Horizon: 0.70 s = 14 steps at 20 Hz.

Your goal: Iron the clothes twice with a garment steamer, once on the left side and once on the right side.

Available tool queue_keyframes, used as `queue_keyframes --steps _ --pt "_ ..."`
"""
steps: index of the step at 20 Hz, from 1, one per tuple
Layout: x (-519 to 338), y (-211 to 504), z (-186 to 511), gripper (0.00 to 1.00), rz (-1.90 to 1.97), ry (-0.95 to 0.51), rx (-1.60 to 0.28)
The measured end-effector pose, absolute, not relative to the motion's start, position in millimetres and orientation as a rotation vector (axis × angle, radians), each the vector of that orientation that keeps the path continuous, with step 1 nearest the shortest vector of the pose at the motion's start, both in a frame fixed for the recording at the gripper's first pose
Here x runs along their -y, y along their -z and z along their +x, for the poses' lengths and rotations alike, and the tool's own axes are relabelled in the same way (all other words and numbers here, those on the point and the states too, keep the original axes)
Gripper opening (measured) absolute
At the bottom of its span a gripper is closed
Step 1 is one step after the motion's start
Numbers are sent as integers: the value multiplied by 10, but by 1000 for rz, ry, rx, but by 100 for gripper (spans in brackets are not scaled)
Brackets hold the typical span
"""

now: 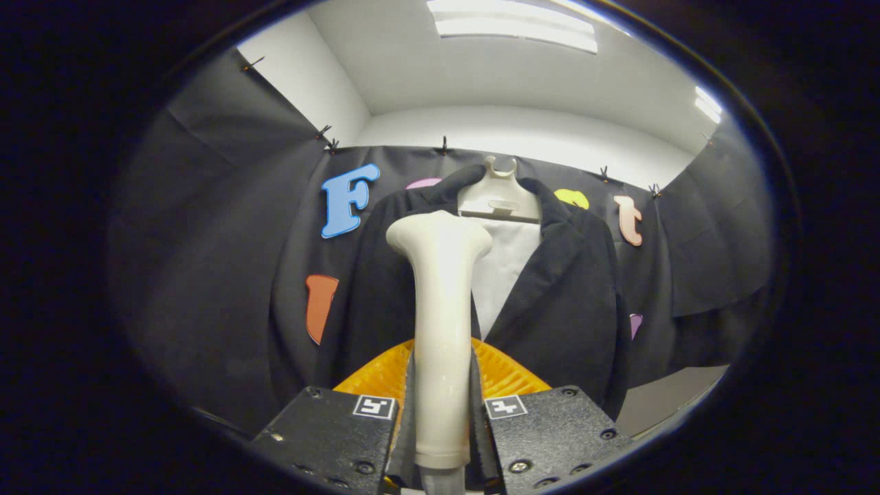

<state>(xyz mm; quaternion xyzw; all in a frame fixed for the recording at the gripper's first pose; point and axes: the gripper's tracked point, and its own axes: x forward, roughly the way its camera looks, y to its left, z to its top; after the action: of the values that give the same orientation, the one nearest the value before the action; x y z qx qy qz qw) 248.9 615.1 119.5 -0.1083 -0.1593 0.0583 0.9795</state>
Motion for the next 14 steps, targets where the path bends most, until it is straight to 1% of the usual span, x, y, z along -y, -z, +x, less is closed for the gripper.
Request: queue_keyframes --steps 7,14 --pt "-5981 -876 2352 34 -214 -96 259" --pt "-5826 -519 2355 34 -234 -69 189"
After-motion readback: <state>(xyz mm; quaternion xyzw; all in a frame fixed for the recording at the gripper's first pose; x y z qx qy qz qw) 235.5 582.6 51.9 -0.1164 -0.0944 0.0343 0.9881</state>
